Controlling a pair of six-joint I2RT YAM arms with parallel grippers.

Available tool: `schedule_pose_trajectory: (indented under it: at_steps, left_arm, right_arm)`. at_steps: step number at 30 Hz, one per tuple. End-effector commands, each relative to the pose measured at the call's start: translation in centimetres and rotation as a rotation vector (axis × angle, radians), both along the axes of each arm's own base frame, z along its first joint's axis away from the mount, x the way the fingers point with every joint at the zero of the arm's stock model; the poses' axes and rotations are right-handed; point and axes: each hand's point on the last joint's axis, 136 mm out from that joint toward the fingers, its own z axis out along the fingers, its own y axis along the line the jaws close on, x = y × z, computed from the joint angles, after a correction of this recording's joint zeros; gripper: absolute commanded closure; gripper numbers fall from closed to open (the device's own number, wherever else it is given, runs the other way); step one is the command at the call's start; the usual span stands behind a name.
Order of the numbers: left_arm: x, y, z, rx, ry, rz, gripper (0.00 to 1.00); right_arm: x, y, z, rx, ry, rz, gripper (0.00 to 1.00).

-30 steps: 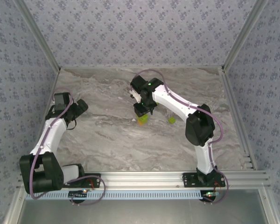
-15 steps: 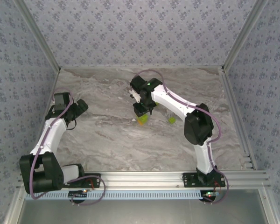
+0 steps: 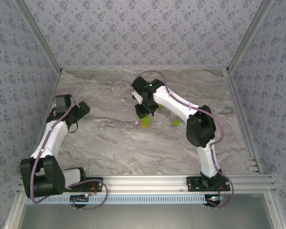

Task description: Assemble a carrot with lego

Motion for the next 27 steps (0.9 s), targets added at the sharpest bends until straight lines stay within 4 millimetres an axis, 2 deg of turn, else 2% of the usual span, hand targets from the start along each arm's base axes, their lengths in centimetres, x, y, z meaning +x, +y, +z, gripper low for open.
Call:
schedule_pose_trajectory:
  at_steps: [1, 12, 21, 27]
  left_arm:
    - [0.2, -0.1, 0.4, -0.009, -0.018, -0.001, 0.08]
    - [0.2, -0.1, 0.4, -0.008, -0.018, -0.001, 0.08]
    - [0.2, 0.0, 0.4, -0.008, -0.018, 0.001, 0.08]
    - [0.3, -0.1, 0.4, -0.008, -0.018, 0.000, 0.08]
  right_arm:
    - [-0.7, -0.8, -1.5, -0.072, 0.046, 0.007, 0.65]
    - [-2.0, -1.7, -3.0, -0.143, 0.087, 0.029, 0.65]
    - [-3.5, -2.6, -5.5, -0.210, 0.138, 0.032, 0.65]
    - [-4.0, -3.0, -6.4, -0.220, 0.163, 0.033, 0.65]
